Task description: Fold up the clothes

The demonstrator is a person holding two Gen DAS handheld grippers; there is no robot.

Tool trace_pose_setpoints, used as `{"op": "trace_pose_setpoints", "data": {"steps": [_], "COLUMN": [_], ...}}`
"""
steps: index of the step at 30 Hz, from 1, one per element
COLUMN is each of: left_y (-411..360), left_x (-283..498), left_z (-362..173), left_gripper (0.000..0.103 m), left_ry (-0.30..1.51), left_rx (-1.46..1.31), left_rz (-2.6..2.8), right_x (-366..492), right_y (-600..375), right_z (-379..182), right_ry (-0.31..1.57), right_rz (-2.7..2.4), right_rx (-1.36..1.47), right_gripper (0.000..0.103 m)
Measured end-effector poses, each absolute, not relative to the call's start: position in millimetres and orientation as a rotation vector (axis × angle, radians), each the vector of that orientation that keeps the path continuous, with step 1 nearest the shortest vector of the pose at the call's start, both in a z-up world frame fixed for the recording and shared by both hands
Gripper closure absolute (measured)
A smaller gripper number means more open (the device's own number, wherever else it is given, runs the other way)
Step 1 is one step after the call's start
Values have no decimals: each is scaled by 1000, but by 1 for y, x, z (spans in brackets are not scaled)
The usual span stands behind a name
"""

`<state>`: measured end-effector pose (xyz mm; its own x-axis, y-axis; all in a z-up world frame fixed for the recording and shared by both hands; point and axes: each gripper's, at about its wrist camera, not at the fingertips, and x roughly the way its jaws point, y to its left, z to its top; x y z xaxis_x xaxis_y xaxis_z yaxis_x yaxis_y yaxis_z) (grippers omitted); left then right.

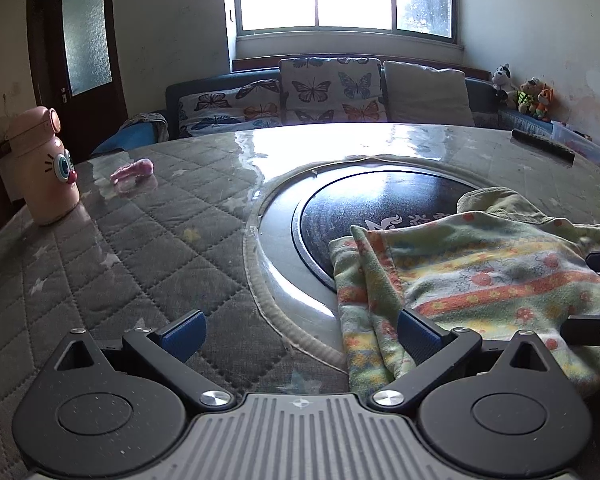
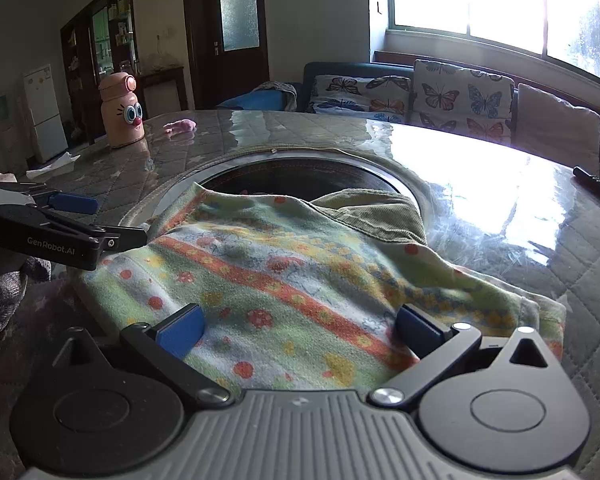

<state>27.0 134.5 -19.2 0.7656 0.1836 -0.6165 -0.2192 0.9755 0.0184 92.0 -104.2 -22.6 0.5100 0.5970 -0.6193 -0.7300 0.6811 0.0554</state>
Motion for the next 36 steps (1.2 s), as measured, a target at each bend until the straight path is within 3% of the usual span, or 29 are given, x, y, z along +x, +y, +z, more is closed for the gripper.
{"op": "trace_pose_setpoints", "data": {"steps": [36], "left_y": [137], "left_x": [24], "left_z": [-22], "left_gripper": [0], "left_ry": [671], "left_rx": [-102], "left_rz": [278], "right_x": [94], "right_y": [-105], "right_z": [-23], "right_ry": [657], "right_rz": [811], "right_rx": [-219], "right_gripper": [0]}}
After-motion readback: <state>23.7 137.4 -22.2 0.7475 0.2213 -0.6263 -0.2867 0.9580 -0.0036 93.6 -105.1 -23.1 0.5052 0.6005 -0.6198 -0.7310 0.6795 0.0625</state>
